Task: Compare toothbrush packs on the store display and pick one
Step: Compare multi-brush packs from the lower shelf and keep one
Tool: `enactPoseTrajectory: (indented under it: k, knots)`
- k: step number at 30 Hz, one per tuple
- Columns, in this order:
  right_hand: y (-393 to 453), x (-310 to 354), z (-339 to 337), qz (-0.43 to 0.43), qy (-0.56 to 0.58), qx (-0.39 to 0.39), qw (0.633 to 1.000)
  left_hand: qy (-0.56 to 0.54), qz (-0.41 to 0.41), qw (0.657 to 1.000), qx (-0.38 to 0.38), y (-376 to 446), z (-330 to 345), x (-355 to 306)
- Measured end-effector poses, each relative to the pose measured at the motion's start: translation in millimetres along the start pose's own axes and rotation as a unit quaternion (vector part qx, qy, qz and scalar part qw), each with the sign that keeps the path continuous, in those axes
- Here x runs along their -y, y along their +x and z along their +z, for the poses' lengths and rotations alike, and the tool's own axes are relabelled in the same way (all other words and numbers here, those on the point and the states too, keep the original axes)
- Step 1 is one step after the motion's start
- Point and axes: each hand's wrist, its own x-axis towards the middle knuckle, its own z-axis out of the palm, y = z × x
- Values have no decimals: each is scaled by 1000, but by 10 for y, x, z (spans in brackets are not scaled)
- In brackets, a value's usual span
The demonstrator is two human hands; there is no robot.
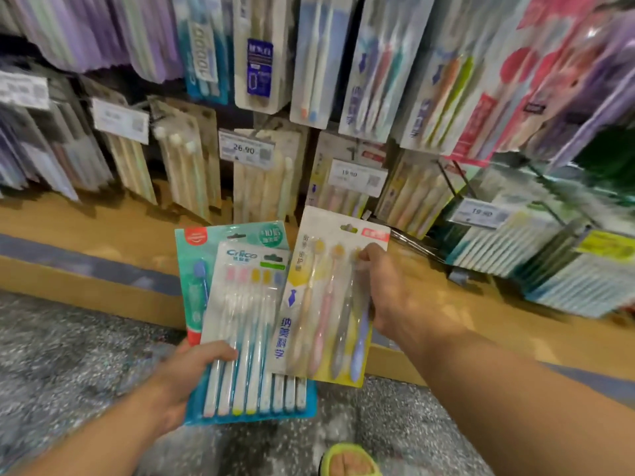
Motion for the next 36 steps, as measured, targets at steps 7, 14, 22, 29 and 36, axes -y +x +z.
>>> enactPoseTrajectory:
  k: [7, 14, 22, 29, 36]
  knots:
    - [213, 91, 69, -60, 13, -34, 998, 24, 22, 999, 3, 81, 18, -128]
    - [383, 246, 256, -80, 71, -55, 993, 31, -15, 999, 20, 235, -47, -227]
    - [680, 363, 387, -95, 53, -108, 988, 36, -11, 999, -18, 360, -203, -409]
    - [770, 299, 379, -142, 35, -151, 978, 15, 2, 999, -32, 408, -283, -410]
    - [746, 298, 278, -209, -23, -146, 967, 33, 1, 998, -48, 437, -379, -364]
